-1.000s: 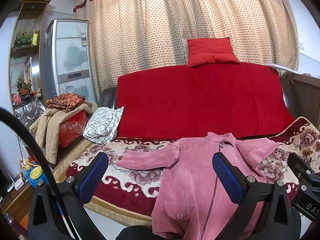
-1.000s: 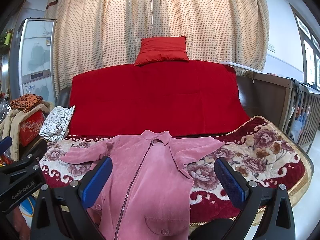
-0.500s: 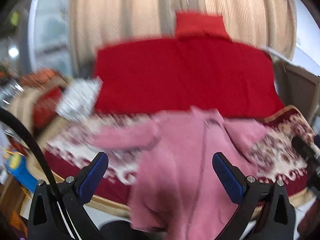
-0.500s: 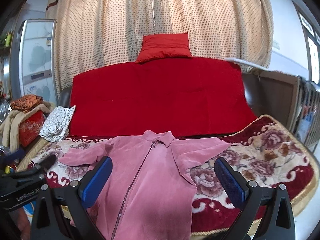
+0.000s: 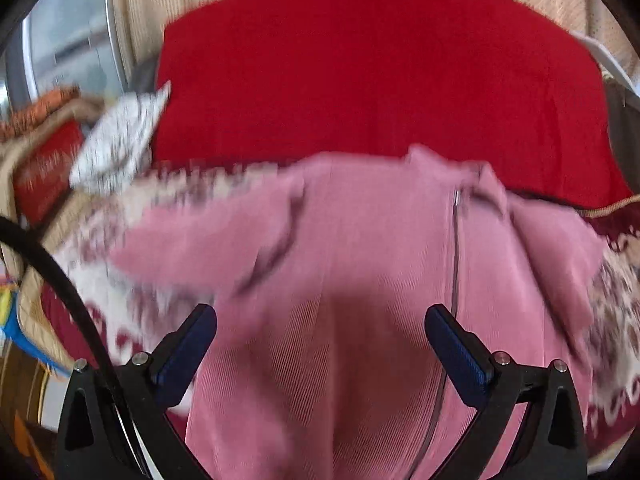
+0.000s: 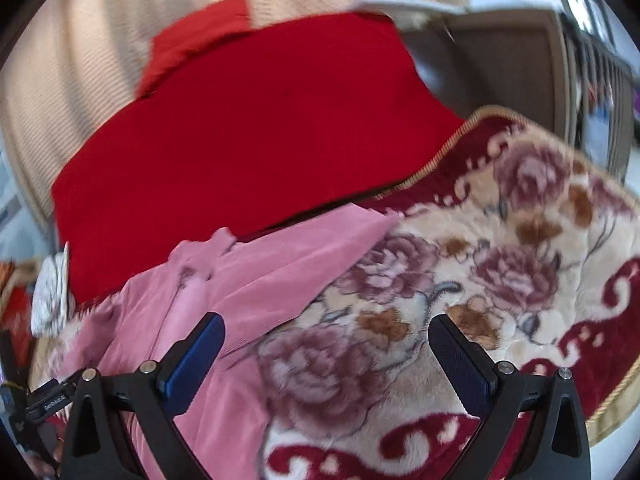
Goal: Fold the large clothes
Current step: 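Grasp the jacket sleeve with the right gripper and lift it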
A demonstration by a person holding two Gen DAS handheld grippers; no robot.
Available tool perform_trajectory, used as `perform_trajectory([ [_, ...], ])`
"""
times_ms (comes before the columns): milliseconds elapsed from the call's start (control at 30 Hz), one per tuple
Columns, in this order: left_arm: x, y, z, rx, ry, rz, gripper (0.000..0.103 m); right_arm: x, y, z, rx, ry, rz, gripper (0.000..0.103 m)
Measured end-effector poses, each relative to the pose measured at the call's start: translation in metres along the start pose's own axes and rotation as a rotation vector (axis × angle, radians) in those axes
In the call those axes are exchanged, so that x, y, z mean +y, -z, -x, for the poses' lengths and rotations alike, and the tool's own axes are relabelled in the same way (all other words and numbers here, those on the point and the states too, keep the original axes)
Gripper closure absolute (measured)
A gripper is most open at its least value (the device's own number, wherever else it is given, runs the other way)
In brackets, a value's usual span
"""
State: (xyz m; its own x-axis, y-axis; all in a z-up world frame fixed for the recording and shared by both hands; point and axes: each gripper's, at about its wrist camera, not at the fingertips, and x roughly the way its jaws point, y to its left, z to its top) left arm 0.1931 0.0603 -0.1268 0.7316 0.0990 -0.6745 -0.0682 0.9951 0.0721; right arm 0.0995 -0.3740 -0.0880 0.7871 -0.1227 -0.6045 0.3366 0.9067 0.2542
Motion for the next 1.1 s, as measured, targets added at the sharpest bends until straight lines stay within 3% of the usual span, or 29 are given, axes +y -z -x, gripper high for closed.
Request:
perform_trajectory([
  [100, -0.016, -0.01, -0.01, -0.042, 0.018, -0.022, 0.0, -0.016, -0.016, -0.029, 0.012, -0.07, -0.071, 0.0],
  [233, -0.022, 0.005, -0.044, 0.037, 0.075, -0.014, 0.0, -0.024, -0.028, -0.073, 0.042, -0.136, -0.182, 0.0],
  [333, -0.022, 0.011, -0.068, 0.126, 0.045, -0.026, 0.0, -0.024, -0.033, -0.11, 0.082, -0.14, -0.223, 0.0],
  [533, -0.017, 0.0, -0.064, 0.051, 0.02, -0.035, 0.0, -0.05, -0.041, -0.181, 0.135, -0.193, -0.464, 0.002],
  [600, -0.015, -0.004, -0.066, 0.049, 0.017, -0.033, 0.0, -0.059, -0.042, -0.192, 0.113, -0.204, -0.517, 0.003],
  [667, -0.013, -0.009, -0.07, 0.049, 0.008, -0.032, 0.0, -0.061, -0.05, -0.196, 0.073, -0.23, -0.534, 0.009],
  [733, -0.012, -0.012, -0.075, 0.057, 0.007, -0.032, 0.0, -0.064, -0.054, -0.208, 0.077, -0.262, -0.548, 0.027],
  [867, -0.013, -0.013, -0.074, 0.048, 0.007, -0.047, 0.0, -0.067, -0.058, -0.23, 0.077, -0.275, -0.545, 0.044],
  [933, -0.014, -0.013, -0.073, 0.039, 0.0, -0.054, 0.0, -0.064, -0.063, -0.239, 0.085, -0.299, -0.525, 0.079],
  [1033, -0.012, -0.015, -0.076, 0.048, 0.0, -0.044, 0.0, -0.057, -0.066, -0.248, 0.116, -0.35, -0.514, 0.088],
  [1100, -0.01, -0.017, -0.075, 0.046, 0.001, -0.034, 0.0, -0.048, -0.067, -0.242, 0.099, -0.43, -0.508, 0.088],
])
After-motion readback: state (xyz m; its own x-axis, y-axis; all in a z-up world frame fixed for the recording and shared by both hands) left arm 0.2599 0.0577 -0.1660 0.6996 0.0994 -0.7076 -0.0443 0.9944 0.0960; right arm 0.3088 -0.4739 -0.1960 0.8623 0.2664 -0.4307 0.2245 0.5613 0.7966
